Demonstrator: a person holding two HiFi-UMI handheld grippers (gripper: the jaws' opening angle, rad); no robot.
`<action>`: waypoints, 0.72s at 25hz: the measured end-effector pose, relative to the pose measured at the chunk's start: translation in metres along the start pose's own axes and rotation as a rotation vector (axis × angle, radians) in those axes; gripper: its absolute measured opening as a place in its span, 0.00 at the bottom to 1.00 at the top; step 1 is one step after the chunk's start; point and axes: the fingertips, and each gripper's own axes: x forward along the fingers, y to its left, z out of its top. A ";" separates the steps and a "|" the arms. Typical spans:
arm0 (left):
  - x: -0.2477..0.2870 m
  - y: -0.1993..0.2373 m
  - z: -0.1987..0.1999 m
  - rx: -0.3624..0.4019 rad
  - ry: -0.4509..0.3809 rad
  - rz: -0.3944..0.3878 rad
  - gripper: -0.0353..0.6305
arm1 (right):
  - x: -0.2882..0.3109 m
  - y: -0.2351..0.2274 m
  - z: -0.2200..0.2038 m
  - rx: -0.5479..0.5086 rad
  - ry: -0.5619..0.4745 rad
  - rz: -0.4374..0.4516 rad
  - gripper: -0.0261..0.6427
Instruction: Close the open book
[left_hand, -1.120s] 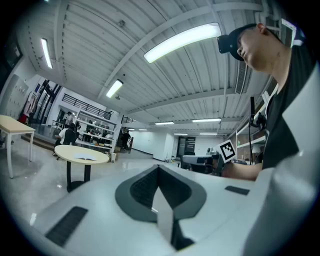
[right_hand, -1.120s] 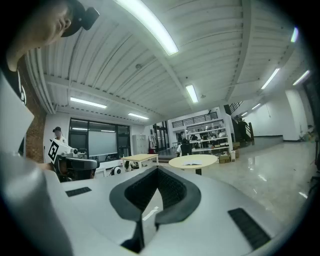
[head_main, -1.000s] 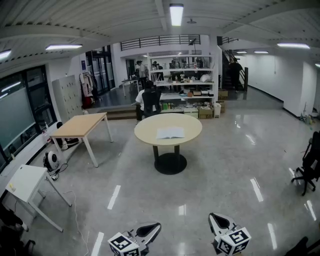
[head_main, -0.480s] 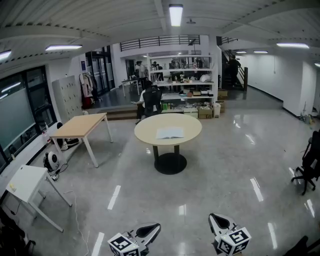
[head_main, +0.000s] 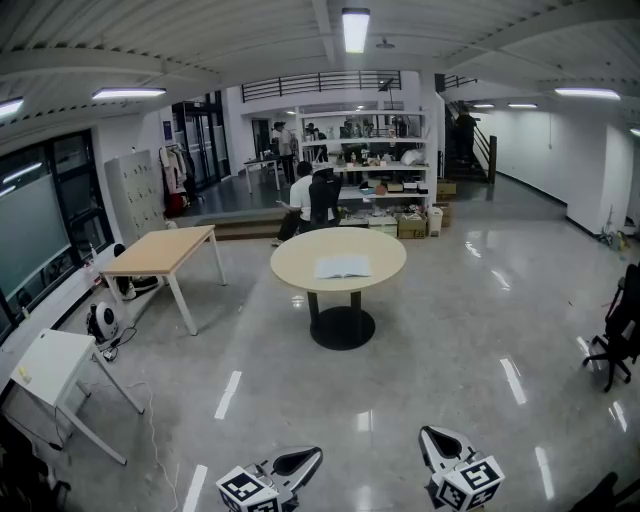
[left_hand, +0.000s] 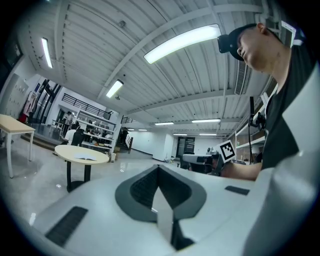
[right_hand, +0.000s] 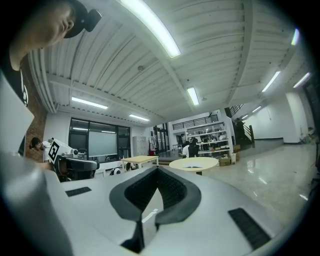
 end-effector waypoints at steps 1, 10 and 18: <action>-0.001 0.002 0.001 -0.001 -0.003 -0.001 0.04 | 0.002 0.002 -0.002 -0.005 0.006 0.004 0.04; -0.007 0.021 -0.004 0.001 -0.012 -0.031 0.04 | 0.012 0.015 -0.003 0.001 0.027 -0.024 0.04; 0.000 0.039 -0.011 -0.010 0.000 -0.044 0.04 | 0.031 0.024 -0.018 0.016 0.070 -0.008 0.04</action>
